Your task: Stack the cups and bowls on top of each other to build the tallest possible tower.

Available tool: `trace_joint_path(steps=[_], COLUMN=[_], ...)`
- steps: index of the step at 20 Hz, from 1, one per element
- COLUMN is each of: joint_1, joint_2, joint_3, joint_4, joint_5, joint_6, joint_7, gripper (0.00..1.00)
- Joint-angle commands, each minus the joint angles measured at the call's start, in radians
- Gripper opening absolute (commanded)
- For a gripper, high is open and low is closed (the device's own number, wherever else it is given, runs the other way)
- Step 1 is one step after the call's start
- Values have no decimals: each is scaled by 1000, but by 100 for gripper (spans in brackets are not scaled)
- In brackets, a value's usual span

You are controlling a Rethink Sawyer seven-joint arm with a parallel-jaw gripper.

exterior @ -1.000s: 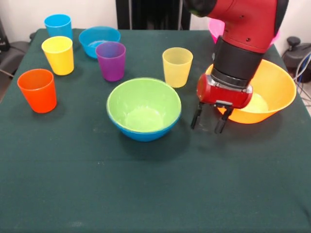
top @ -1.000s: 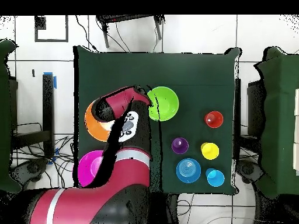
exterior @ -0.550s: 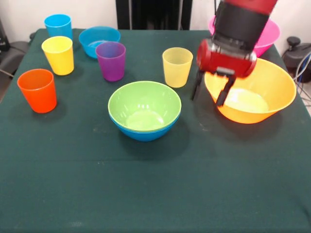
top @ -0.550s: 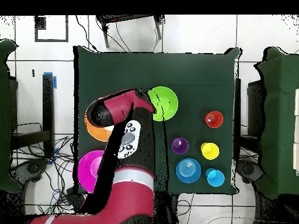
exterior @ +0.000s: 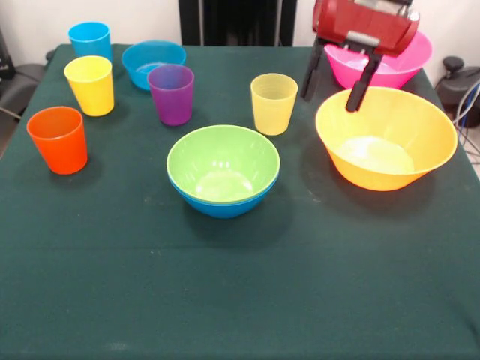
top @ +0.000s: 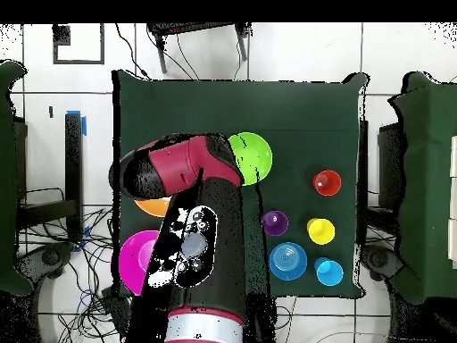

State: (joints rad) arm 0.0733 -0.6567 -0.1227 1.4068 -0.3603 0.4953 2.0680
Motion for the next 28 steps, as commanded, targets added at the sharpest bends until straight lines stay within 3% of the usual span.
trace_joint_path(steps=[1,12,28], joint_1=[5,-9,-109], joint_2=[-1,24,-51], joint_3=[98,108,198], joint_4=[111,140,329], joint_5=[7,1,-4], joint_6=[77,36,-65], joint_7=[-14,-11,-37], gripper=[100,100,100])
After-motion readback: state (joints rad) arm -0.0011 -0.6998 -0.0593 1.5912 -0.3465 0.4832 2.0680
